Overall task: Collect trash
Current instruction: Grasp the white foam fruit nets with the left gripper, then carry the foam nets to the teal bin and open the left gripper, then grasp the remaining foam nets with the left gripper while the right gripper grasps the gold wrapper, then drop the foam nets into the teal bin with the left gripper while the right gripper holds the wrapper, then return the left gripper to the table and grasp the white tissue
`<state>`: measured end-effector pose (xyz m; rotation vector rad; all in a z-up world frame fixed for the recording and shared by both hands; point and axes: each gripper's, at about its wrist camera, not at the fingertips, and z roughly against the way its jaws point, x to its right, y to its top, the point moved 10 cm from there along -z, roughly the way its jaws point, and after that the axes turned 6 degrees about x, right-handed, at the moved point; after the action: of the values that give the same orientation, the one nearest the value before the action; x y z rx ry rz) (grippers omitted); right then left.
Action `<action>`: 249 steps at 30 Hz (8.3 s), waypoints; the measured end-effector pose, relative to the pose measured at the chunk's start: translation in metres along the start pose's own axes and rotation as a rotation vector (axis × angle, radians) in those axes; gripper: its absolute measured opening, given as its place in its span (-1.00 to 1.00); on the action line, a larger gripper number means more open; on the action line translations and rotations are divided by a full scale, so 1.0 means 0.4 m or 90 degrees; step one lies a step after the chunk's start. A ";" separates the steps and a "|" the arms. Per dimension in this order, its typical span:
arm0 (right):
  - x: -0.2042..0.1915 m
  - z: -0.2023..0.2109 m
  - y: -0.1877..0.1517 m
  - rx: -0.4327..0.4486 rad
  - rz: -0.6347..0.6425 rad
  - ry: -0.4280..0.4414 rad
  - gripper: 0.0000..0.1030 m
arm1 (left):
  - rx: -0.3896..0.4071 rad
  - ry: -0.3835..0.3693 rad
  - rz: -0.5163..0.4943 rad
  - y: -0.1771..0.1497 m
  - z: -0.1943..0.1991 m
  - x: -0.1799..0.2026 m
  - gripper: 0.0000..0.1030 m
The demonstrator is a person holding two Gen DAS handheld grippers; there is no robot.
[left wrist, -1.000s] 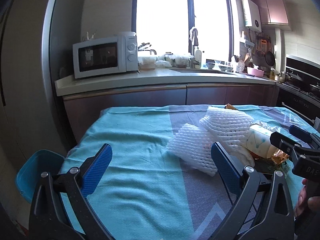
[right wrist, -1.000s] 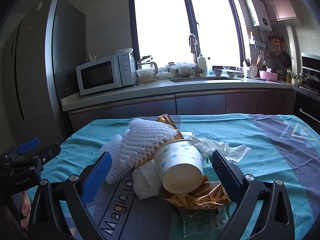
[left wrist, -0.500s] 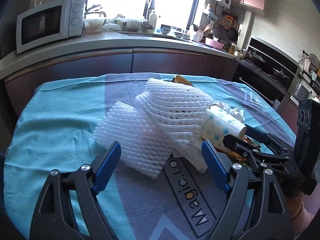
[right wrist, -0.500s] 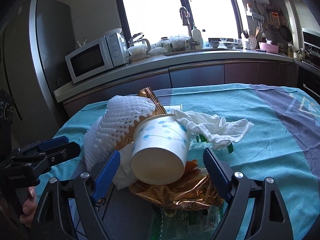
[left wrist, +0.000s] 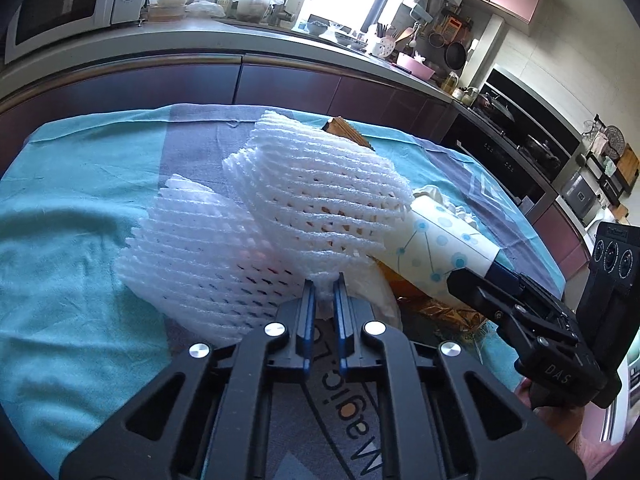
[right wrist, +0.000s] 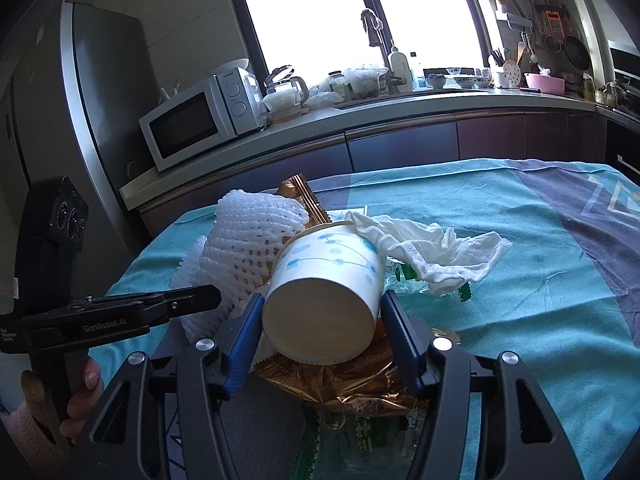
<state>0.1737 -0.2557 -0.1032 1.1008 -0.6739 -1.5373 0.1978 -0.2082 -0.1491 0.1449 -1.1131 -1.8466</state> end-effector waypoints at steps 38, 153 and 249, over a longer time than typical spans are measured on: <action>-1.034 -0.196 -0.156 -0.229 0.263 0.455 0.11 | 0.126 0.395 0.275 -0.285 0.827 -0.964 -0.84; -0.360 -0.071 0.126 -0.047 0.021 0.286 -0.89 | 0.092 0.179 0.037 -0.011 0.460 -0.373 -0.77; 0.103 0.062 0.003 -0.060 -0.061 0.001 0.10 | -0.028 -0.005 -0.084 -0.050 0.097 -0.043 0.32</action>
<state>0.1522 -0.2987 -0.1042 1.0775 -0.5484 -1.6328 0.1738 -0.1678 -0.1472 0.1894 -1.0901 -1.9894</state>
